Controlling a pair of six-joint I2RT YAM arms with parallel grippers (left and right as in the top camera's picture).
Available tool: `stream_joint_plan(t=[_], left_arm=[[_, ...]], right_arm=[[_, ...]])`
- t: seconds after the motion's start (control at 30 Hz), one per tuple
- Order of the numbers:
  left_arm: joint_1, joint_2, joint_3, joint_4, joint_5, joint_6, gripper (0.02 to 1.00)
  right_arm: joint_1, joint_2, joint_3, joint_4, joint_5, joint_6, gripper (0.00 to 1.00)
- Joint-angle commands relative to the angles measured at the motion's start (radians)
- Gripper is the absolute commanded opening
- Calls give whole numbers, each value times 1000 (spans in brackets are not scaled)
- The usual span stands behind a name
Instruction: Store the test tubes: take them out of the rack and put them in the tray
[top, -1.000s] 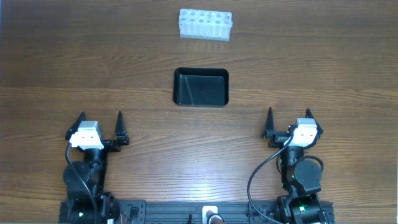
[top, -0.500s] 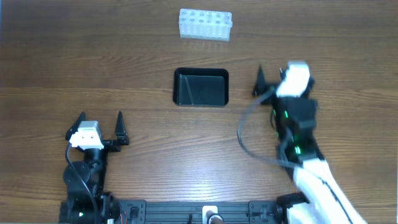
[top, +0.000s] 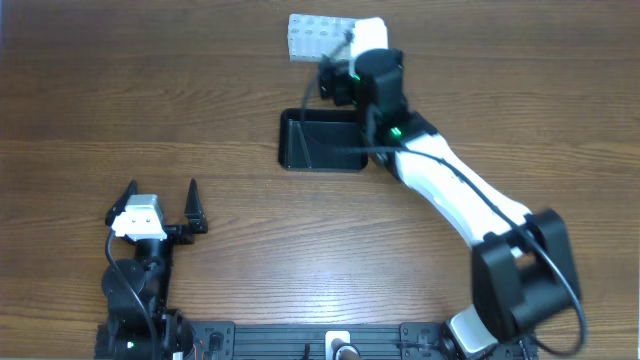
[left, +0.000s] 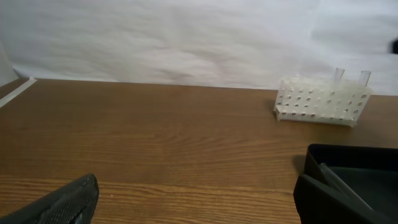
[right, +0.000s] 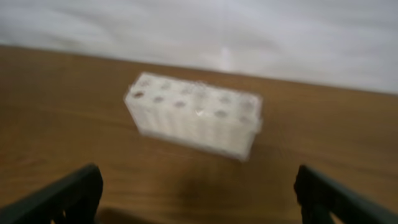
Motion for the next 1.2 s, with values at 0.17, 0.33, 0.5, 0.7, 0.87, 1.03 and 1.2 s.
stream_joint_plan(t=[0.17,0.33,0.5,0.7,0.87,1.03,1.2], left_arm=[[5,-10,-6,0,13,14,1000],[5,-10,-6,0,13,14,998],[5,-10,-6,0,13,14,998],[5,-9,-6,0,13,14,1000],[5,-9,-6,0,13,14,1000],[5,-9,-6,0,13,14,1000],[5,-9,-6,0,13,14,1000]], right_arm=[[42,241,344,-182,31,76,958],[44,359,514,-298,60,129,932],[43,432,600,-329,88,139,925],[29,455,613,-319,144,165,921],[19,467,613,-281,143,161,921],[14,490,613,-248,143,161,921],[3,512,613,-227,143,161,923]])
